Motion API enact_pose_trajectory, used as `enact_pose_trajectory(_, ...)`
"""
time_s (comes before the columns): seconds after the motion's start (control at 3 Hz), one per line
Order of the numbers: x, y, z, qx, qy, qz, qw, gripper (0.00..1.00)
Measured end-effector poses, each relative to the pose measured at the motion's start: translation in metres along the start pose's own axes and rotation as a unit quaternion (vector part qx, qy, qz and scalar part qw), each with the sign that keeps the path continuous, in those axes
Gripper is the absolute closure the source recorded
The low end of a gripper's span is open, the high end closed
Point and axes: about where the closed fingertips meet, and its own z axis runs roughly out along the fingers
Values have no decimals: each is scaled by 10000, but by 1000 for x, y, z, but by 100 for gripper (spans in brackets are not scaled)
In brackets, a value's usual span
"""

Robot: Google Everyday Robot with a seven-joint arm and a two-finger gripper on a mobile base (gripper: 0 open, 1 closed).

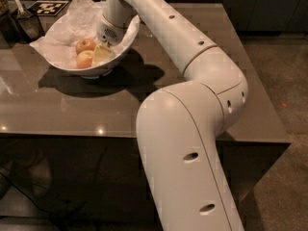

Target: Pick apple from white bowl

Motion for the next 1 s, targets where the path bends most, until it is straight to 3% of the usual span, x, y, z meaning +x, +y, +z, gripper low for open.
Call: enact_pose_trajectory(1.0, -5, 2, -4, 90, 127, -32, 9999, 100)
